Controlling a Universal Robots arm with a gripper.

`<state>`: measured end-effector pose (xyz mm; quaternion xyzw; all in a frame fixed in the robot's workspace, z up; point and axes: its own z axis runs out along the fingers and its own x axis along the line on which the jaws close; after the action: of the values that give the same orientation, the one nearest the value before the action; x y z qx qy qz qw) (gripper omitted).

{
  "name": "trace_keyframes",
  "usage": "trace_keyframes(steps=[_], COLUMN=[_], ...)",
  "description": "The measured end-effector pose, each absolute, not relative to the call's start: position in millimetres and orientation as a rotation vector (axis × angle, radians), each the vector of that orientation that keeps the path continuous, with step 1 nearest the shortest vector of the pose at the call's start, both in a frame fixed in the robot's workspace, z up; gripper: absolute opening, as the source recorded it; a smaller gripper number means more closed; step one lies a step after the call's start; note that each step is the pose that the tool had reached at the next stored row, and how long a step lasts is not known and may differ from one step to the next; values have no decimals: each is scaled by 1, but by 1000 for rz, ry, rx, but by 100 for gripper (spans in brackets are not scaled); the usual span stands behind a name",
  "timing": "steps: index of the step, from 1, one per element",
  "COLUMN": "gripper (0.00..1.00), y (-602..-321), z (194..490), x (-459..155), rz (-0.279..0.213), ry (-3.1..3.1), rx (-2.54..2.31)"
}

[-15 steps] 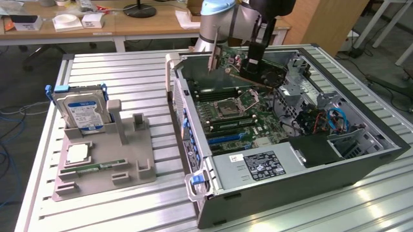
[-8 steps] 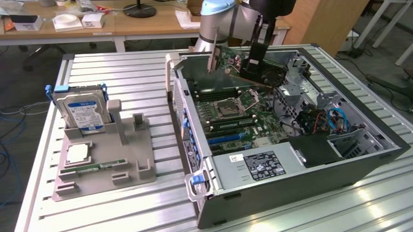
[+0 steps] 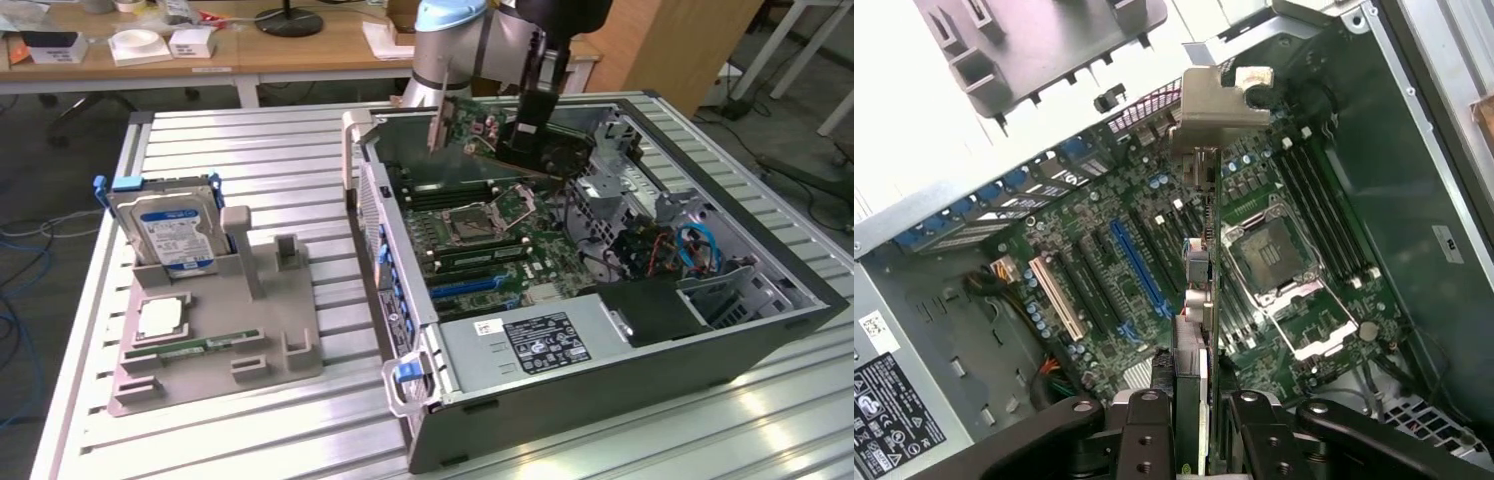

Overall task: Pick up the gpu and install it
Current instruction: 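Insert the gpu into the slot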

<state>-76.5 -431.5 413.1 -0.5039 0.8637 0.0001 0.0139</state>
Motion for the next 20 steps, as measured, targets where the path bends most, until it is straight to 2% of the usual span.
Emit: trace_keyframes(steps=[20], gripper=[26], y=[-432], z=[413], x=[-77], rz=[3], ry=[2584], rx=[-1738])
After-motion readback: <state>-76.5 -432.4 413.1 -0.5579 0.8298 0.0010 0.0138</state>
